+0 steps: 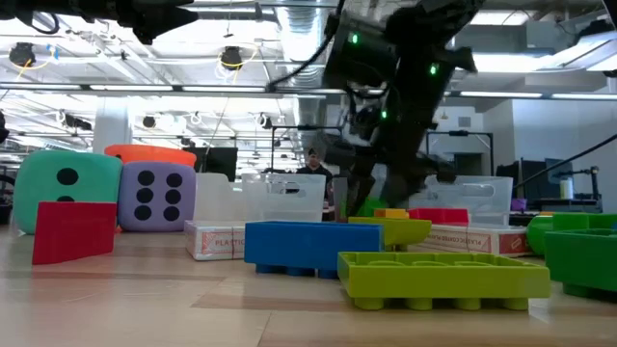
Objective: Pick & Place Toys
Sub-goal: Put the large top green game piece into the black bin, then put the large yellow game piece into the black bin
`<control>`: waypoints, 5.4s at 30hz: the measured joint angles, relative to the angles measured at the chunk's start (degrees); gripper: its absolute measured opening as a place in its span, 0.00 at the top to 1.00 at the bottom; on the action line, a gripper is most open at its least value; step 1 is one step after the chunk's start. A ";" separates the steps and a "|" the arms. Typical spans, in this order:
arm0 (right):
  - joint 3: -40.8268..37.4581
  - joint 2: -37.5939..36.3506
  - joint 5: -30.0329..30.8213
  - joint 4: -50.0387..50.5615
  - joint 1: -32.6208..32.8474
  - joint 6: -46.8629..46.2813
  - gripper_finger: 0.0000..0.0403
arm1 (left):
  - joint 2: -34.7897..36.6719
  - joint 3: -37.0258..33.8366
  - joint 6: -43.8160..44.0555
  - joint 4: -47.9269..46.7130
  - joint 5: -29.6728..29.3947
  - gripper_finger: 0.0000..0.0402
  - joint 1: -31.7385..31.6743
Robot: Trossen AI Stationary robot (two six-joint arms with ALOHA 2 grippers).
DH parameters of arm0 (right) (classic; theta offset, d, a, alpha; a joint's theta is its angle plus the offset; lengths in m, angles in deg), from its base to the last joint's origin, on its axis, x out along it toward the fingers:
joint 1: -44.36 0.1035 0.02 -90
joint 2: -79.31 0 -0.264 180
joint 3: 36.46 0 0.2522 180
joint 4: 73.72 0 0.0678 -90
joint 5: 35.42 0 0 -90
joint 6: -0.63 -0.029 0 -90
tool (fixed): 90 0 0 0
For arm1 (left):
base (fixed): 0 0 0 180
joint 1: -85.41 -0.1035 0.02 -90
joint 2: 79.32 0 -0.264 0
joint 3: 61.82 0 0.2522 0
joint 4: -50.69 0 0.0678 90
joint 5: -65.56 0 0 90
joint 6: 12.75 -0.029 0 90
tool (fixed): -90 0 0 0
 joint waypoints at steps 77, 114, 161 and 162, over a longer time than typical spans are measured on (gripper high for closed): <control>14.98 0.06 18.05 58.67 31.36 -52.28 0.29 | -21.52 0.09 3.21 23.54 0.28 0.41 0.00; 9.59 1.06 -13.76 43.89 21.98 -66.54 0.29 | -26.77 0.04 -4.88 44.48 0.07 0.41 -6.45; 0.45 1.30 -14.27 41.97 20.91 -68.01 0.70 | -26.77 0.04 -7.54 38.87 0.11 0.41 -6.45; 1.75 1.30 -13.80 44.05 20.86 -67.99 0.70 | -26.77 0.04 -7.53 38.88 0.11 0.41 -6.45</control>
